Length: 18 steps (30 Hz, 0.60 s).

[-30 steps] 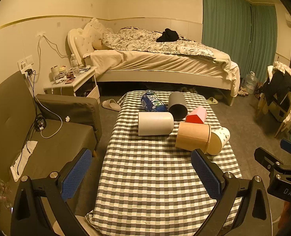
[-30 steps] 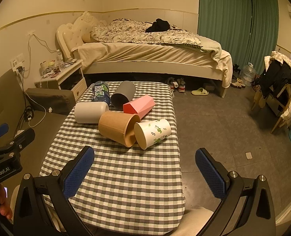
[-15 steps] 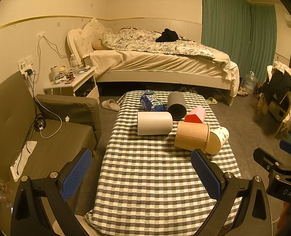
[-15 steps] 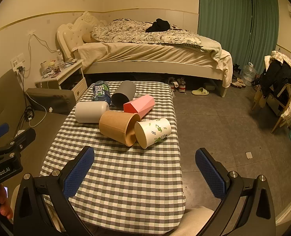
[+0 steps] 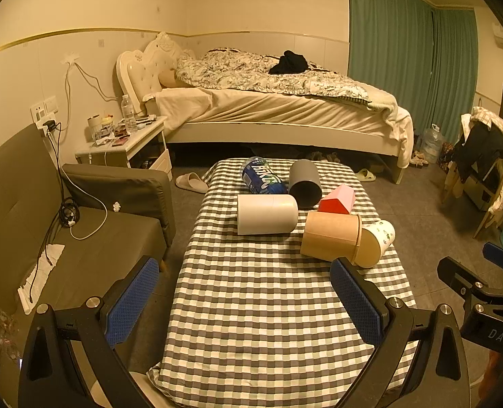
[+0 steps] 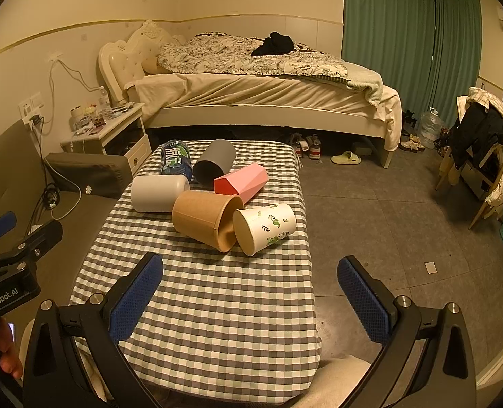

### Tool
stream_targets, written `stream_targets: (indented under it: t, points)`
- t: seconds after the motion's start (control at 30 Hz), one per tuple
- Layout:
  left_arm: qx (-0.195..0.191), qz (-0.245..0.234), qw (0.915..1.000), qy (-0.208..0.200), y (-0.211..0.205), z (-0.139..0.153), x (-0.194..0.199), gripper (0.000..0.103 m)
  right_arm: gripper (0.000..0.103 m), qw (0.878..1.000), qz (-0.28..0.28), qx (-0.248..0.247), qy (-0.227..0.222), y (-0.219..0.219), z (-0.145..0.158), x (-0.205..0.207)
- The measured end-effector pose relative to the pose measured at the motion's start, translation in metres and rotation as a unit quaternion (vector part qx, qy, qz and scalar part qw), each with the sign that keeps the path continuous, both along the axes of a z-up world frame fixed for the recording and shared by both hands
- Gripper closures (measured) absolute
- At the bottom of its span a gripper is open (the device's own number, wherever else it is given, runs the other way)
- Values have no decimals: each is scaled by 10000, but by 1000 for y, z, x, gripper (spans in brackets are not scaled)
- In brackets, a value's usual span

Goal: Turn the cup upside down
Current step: 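Reach the right gripper to the grey cup and grasp its body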

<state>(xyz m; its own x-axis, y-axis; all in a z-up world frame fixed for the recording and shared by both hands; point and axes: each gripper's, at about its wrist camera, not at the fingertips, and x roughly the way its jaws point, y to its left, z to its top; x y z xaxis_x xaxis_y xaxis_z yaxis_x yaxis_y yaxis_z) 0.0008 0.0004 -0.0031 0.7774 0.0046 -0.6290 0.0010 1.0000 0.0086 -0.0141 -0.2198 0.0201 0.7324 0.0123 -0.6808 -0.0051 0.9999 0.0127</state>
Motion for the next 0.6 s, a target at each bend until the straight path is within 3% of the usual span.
stream_targets:
  t: [0.33,0.6]
  points:
    - [-11,12,10000,43,1,-1,5,0,0,10000,18,11,24,2,-2,0]
    - [-28,110,9998,140,13,-3,48,0,0,9997,74,41,218,7,-4,28]
